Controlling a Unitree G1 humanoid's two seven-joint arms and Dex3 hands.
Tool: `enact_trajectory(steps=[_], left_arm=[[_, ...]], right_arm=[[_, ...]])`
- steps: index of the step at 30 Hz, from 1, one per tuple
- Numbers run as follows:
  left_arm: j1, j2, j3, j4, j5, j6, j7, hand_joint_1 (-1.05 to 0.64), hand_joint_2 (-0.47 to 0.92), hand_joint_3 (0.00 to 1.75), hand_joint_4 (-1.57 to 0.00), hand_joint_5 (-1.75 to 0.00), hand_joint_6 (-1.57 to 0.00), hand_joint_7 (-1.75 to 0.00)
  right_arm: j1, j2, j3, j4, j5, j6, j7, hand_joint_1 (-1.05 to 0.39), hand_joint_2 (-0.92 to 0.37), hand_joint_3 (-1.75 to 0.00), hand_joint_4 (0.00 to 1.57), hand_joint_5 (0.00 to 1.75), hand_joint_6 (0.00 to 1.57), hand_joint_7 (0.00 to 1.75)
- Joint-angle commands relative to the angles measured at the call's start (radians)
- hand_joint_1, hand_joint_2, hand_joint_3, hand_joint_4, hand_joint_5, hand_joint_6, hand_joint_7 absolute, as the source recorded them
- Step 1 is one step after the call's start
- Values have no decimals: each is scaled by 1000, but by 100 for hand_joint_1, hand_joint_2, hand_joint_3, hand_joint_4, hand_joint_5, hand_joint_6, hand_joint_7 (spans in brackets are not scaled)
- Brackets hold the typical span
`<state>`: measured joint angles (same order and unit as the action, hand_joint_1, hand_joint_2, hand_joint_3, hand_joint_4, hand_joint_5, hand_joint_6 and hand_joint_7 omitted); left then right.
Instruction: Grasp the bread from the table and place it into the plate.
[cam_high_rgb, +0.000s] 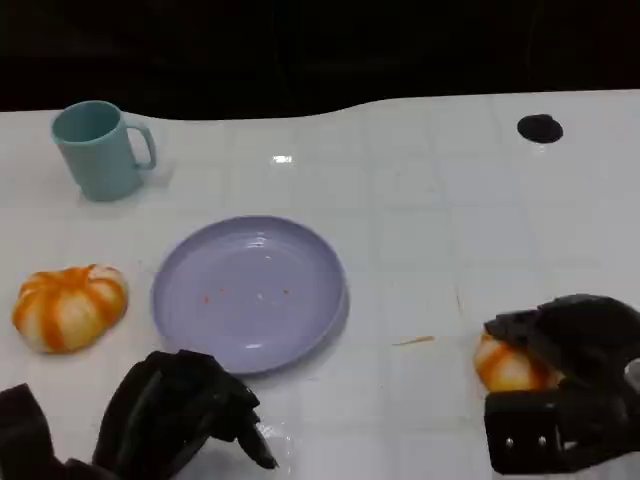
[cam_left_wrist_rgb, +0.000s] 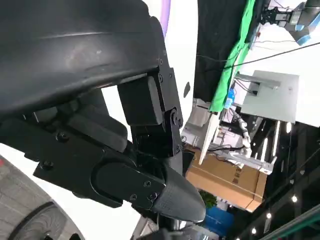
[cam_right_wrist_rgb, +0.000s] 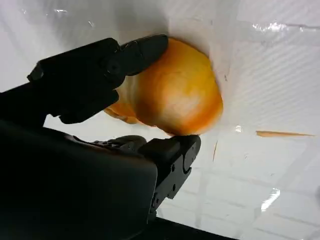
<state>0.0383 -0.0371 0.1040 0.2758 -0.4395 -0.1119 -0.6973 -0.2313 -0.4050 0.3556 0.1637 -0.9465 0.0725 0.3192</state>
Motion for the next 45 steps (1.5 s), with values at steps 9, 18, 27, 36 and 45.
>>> enact_trajectory(steps=[9, 18, 27, 36, 45], left_arm=[[44, 13, -5, -94, -10, 49, 31, -92, 89, 0, -132, -100, -157, -19], [77, 10, -14, -163, -11, 78, 49, -85, 92, 1, -117, -124, -151, -23], [104, 10, -28, -232, -13, 111, 75, -77, 92, 6, -105, -143, -117, -83], [126, 15, -35, -278, -23, 136, 82, -69, 92, 13, -96, -153, -103, -101], [148, 17, -44, -327, -24, 162, 100, -64, 92, 19, -88, -164, -92, -119]], right_arm=[[-48, 22, 18, 254, 71, -130, -425, -10, -91, -3, 90, 158, 120, 46], [-77, 10, 39, 329, 64, -201, -576, -13, -89, -28, 85, 175, 66, 166], [-86, 27, 30, 366, 92, -267, -720, -7, -51, -84, 89, 175, 74, 159], [-101, 51, 27, 414, 129, -378, -863, -9, -41, -104, 93, 175, 77, 167], [-107, 80, 10, 325, 179, -430, -857, -5, -29, -120, 99, 175, 80, 163]])
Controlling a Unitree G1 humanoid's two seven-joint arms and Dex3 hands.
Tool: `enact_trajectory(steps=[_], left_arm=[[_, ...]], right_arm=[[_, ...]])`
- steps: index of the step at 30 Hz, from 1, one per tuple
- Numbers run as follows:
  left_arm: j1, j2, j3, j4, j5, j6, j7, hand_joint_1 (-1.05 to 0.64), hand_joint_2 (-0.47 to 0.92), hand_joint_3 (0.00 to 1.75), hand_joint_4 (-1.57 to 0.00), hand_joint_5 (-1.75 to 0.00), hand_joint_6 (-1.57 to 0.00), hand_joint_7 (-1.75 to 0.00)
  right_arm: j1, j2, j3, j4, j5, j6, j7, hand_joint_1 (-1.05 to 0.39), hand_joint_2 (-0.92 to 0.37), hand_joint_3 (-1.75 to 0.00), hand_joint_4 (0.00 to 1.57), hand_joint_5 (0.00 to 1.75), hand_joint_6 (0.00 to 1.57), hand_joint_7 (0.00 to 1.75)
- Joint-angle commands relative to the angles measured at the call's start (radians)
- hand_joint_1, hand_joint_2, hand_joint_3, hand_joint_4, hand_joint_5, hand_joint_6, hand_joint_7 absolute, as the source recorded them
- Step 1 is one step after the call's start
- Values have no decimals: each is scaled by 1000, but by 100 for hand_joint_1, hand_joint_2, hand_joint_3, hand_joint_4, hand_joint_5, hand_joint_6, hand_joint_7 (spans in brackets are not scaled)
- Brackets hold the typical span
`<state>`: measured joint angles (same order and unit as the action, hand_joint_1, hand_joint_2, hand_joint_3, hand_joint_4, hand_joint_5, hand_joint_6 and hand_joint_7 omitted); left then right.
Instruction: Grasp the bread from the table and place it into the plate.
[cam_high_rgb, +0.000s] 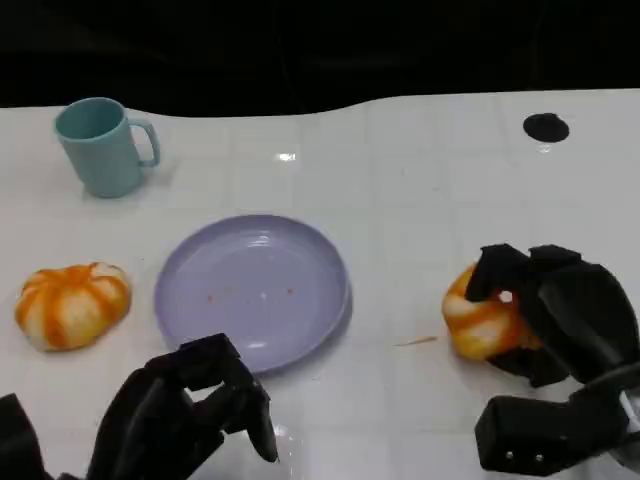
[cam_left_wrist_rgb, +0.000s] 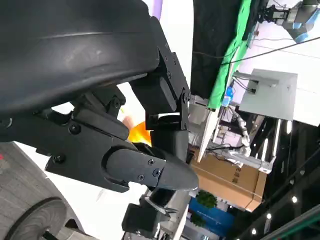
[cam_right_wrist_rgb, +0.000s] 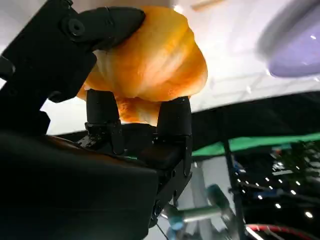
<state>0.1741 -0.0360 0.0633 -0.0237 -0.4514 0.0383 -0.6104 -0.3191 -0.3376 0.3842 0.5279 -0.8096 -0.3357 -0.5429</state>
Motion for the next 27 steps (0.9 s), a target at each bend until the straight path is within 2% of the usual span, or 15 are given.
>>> enact_trajectory(steps=[1, 8, 13, 17, 27], left_arm=[[13, 16, -4, -31, -12, 12, 14, -64, 92, 19, -88, -165, -91, -120], [24, 20, -10, -44, -5, 0, 16, -61, 92, 24, -84, -170, -84, -128], [32, 23, -24, -51, 9, -9, 25, -61, 92, 27, -82, -172, -82, -132], [37, 24, -34, -62, 18, -4, 37, -61, 91, 29, -82, -173, -82, -135], [52, 46, -67, -91, 41, 18, 64, -63, 91, 32, -80, -175, -79, -140]], right_arm=[[-22, 20, -19, -46, 46, -23, 9, -5, -28, -123, 99, 175, 81, 162], [-62, 86, -12, -73, 70, -30, 44, -8, -29, -125, 99, 175, 79, 166], [-111, 138, 2, -58, 62, -16, 65, -9, -26, -129, 98, 175, 85, 151], [-160, 173, 20, -12, 59, -27, 69, -11, -26, -134, 99, 175, 87, 147], [-249, 269, 57, 106, 87, -41, 121, -13, -28, -131, 97, 175, 74, 173]])
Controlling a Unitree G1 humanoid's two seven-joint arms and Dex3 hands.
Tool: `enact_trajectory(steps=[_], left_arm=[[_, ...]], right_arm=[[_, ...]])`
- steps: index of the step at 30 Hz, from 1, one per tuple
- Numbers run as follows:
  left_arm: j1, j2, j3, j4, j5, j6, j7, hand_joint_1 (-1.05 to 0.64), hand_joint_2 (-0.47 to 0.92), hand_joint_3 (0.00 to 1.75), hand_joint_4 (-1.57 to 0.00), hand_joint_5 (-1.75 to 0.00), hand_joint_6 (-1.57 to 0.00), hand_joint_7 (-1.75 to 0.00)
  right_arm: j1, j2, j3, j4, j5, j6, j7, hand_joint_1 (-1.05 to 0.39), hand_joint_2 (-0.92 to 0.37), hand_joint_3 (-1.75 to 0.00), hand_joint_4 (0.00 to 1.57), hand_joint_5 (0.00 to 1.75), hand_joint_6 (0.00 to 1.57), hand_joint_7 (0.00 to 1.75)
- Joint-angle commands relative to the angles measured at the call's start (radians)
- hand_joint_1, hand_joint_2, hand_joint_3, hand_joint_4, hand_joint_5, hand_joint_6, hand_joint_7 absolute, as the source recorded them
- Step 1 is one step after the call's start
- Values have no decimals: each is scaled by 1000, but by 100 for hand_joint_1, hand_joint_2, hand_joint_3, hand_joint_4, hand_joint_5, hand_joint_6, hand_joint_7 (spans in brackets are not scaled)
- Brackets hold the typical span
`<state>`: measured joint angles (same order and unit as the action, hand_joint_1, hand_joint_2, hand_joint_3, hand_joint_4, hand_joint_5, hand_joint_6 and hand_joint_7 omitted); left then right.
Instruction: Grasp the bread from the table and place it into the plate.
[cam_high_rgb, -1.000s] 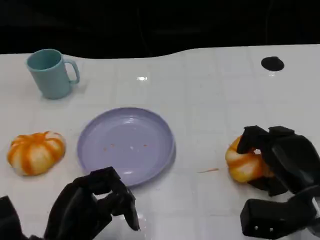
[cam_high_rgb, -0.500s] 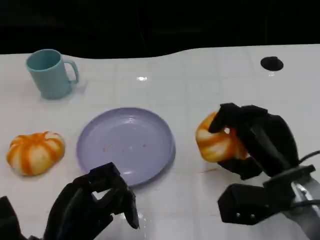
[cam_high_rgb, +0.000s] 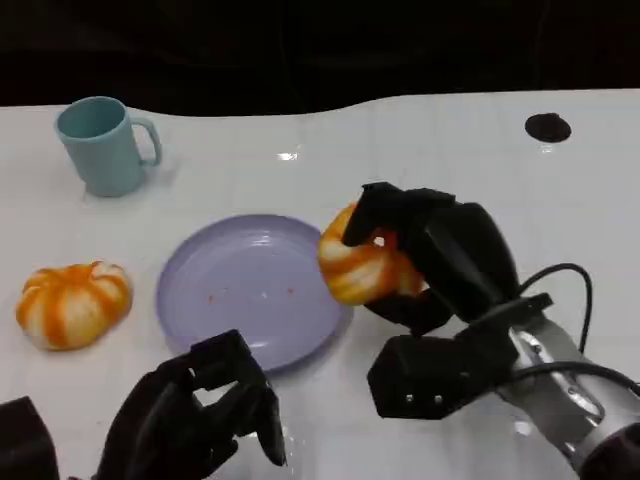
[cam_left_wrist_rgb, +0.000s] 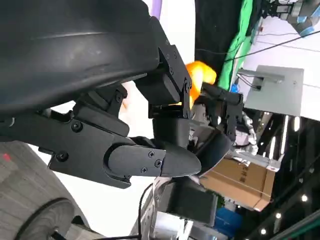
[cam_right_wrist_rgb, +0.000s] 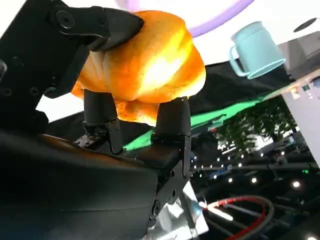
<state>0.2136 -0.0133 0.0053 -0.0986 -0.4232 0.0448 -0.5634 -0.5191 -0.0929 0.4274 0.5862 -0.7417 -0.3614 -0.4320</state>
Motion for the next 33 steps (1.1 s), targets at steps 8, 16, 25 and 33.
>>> enact_trajectory(steps=[8, 16, 25, 33], left_arm=[[19, 44, -27, -35, 21, 30, 27, -61, 90, 35, -79, -175, -80, -135], [24, 54, -34, -47, 21, 36, 37, -60, 89, 37, -78, -174, -81, -128], [31, 58, -38, -64, 19, 46, 43, -59, 89, 37, -78, -172, -83, -124], [29, 61, -42, -73, 18, 56, 53, -60, 90, 37, -78, -172, -82, -126]], right_arm=[[-134, 106, 29, 201, 65, -45, 51, -7, -30, -122, 96, 175, 76, 168], [-209, 181, 15, 334, 139, -57, 123, -9, -36, -127, 91, 175, 78, 154], [-270, 222, 16, 386, 204, 19, 302, -21, -81, -36, 56, 79, 68, 25], [-283, 184, 88, 323, 130, 118, 407, -61, -92, -25, 7, 28, 33, 0]])
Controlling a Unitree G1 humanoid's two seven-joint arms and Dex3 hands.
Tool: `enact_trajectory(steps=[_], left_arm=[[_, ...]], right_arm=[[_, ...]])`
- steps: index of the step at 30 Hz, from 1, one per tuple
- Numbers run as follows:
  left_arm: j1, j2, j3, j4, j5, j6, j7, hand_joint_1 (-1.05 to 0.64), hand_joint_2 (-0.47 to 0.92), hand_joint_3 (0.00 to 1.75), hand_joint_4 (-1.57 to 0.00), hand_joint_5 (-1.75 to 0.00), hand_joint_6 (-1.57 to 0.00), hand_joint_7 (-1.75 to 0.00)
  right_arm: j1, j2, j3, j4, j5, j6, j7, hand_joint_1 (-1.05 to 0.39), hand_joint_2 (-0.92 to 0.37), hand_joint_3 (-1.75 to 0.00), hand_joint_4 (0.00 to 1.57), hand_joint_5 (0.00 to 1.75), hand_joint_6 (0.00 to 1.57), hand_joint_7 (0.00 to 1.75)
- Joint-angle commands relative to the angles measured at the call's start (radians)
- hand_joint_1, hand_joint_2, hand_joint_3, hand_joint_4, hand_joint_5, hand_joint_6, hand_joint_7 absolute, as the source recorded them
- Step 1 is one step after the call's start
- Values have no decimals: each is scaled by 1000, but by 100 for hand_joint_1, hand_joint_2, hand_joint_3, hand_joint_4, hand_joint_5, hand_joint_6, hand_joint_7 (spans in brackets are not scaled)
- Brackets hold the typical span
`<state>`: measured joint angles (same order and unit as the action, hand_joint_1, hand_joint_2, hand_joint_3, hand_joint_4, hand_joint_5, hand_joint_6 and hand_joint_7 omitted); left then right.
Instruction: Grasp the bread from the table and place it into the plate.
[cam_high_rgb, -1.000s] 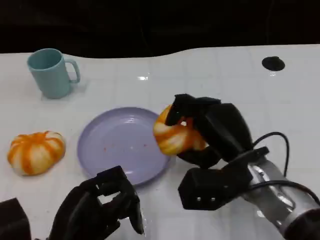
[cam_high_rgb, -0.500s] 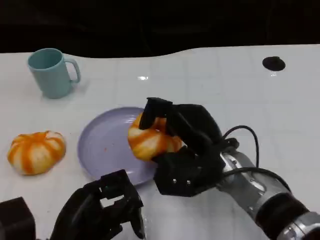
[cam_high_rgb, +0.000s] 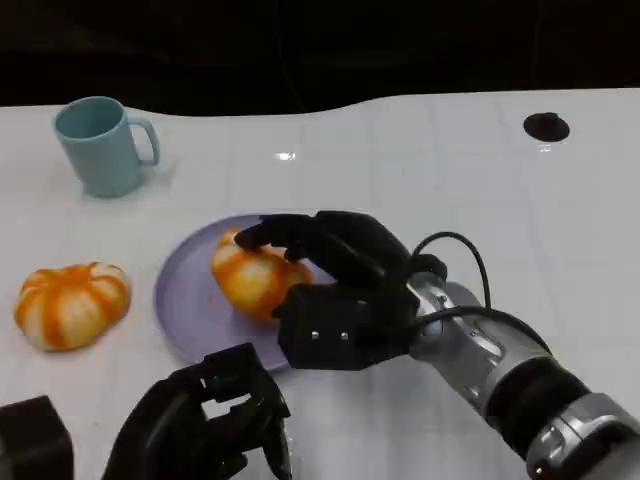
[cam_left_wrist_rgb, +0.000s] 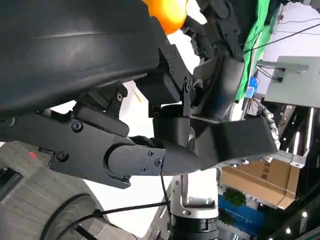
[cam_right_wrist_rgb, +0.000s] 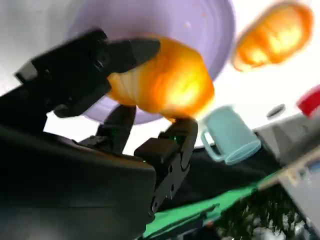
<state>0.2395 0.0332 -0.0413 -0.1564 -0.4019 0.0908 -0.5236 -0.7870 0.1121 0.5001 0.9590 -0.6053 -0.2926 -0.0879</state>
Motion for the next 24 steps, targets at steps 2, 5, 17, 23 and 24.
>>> enact_trajectory(steps=[2, 5, 17, 23, 24], left_arm=[[4, 14, 5, -19, -4, 16, 17, -59, 90, 37, -78, -172, -82, -126], [5, 14, 5, -23, -5, 19, 18, -59, 90, 37, -78, -172, -81, -126], [10, 8, 8, -23, -8, 6, 22, -57, 90, 42, -76, -175, -78, -130], [15, -9, 8, -20, -1, -16, 35, -57, 89, 46, -78, -175, -78, -138], [18, -14, 6, -21, 6, -22, 43, -57, 89, 47, -79, -175, -79, -140]], right_arm=[[-8, -31, 24, -83, -7, 76, 99, -69, -92, -30, 3, 28, 29, 0], [12, -54, 35, -143, -8, 102, 142, -73, -92, -35, 1, 29, 26, 0], [255, -183, -26, -514, 65, 47, 160, -63, -92, -30, 32, 52, 47, 9], [447, -201, -128, -650, 192, -111, 79, -50, -92, -18, 71, 92, 80, 25], [480, -207, -144, -675, 216, -137, 77, -45, -92, -18, 74, 108, 86, 31]])
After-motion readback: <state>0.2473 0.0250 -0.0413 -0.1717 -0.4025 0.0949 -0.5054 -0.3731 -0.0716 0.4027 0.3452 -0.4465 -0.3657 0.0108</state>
